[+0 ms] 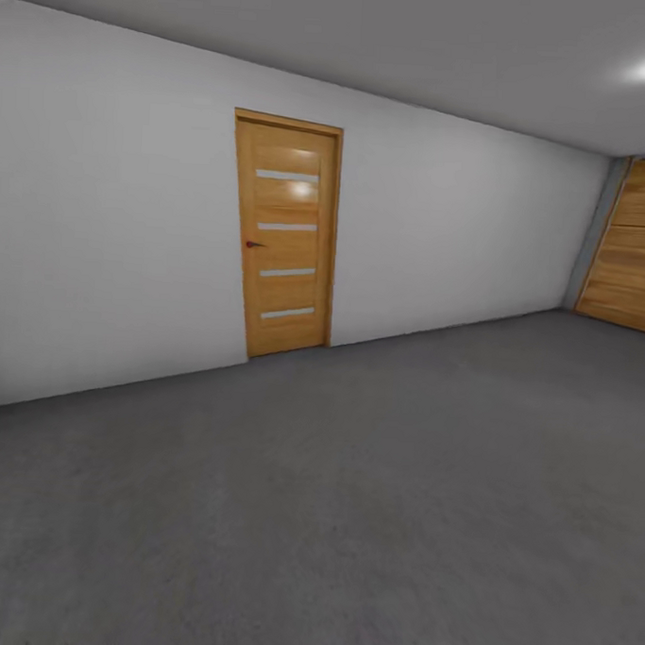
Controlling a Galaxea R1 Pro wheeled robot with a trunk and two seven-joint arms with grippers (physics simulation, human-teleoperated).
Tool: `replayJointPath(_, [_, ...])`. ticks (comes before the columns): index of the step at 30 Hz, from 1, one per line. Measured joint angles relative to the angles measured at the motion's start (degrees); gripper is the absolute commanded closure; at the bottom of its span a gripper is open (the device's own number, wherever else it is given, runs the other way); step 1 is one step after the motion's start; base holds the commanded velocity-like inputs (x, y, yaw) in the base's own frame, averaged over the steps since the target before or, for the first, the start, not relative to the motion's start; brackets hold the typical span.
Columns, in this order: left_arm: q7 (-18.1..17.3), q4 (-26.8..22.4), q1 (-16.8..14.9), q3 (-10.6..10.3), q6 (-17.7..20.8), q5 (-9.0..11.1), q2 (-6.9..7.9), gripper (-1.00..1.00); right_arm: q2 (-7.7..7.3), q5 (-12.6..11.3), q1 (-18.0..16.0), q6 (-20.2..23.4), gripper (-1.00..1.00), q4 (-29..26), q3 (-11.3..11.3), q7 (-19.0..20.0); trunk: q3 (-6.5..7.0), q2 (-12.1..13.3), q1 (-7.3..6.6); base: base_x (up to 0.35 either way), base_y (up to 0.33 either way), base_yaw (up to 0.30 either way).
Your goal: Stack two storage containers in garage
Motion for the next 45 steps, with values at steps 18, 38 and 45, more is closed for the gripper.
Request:
replayJointPath(18, [0.0,0.0,0.0,0.0,0.3,0.0,0.01,-1.0,-0.29,0.1,0.0,0.1,-1.0,0.0,0.2,0.1,0.0,0.0,-0.02,0.291,-0.009,0.037])
replayJointPath(38, [0.0,0.0,0.0,0.0,0.6,0.0,0.07,-1.0,-0.4,-0.1,0.0,0.3,-1.0,0.0,0.1,0.1,0.01,0.0,-0.02,0.317,-0.104,0.0])
replayJointPath(45, [0.0,0.0,0.0,0.0,0.6,0.0,0.08,-1.0,-0.43,0.0,0.0,0.2,-1.0,0.0,0.2,0.1,0.01,0.0,-0.02,0.317,-0.137,0.0])
